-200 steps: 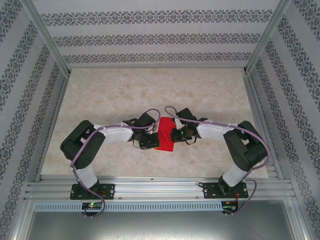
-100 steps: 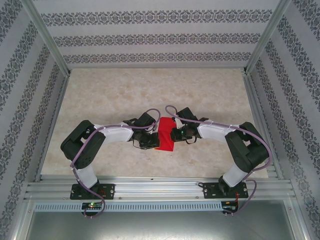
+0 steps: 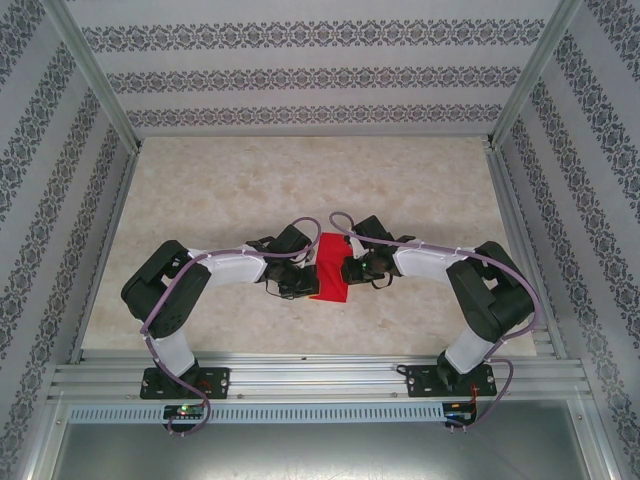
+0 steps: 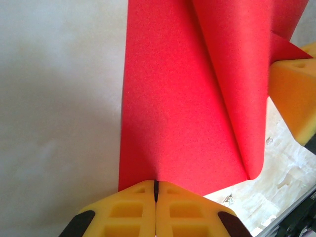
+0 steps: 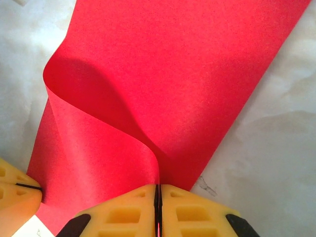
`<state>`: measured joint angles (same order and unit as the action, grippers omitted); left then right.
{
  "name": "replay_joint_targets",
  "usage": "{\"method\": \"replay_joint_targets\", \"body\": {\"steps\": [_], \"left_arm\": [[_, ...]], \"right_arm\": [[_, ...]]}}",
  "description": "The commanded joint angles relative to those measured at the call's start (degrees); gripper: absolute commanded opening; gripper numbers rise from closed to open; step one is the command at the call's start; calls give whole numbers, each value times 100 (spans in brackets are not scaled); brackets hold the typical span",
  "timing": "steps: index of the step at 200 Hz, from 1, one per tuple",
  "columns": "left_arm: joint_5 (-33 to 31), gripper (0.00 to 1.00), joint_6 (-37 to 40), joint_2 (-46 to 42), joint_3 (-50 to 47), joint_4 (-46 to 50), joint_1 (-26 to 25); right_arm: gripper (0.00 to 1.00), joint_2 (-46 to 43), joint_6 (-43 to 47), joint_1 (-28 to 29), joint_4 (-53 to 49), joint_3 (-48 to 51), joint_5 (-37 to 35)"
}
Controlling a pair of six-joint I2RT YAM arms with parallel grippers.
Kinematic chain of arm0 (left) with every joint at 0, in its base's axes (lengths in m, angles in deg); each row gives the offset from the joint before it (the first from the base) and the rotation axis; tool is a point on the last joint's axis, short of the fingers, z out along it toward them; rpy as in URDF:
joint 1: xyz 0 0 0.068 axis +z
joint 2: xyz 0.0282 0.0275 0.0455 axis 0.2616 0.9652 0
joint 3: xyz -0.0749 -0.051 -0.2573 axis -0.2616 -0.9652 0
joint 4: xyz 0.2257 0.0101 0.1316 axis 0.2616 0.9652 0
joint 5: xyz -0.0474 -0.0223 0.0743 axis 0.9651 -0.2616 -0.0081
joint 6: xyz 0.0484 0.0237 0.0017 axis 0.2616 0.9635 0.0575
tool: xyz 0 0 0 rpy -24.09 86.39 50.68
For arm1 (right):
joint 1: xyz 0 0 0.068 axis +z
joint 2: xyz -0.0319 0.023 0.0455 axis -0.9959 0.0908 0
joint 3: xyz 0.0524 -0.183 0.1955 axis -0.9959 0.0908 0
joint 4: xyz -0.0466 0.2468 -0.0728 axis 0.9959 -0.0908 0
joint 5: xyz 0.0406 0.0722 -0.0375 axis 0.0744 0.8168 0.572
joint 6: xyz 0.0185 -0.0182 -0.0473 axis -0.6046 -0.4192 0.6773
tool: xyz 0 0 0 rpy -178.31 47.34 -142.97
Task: Fold a paper plane with a square sheet of paper (pick it up from the middle)
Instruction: Fold the triangle a second time at the center of the table.
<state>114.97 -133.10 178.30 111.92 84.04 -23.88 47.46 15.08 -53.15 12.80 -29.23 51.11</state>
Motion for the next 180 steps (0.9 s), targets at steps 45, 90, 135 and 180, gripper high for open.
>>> {"method": "replay_joint_targets", "body": {"steps": [45, 90, 135, 180], "left_arm": [[-363, 9, 170, 162, 4, 354, -77], [-604, 16, 82, -472, 135, 438, -77], [-532, 7, -560, -975, -59, -428, 203], [273, 0, -1257, -126, 102, -1810, 389]], "right_arm": [[10, 146, -61, 33, -79, -7, -97], [10, 198, -95, 35, -17, 48, -78], [10, 212, -92, 38, 11, 76, -91], [10, 234, -96, 33, 16, 76, -54]]}}
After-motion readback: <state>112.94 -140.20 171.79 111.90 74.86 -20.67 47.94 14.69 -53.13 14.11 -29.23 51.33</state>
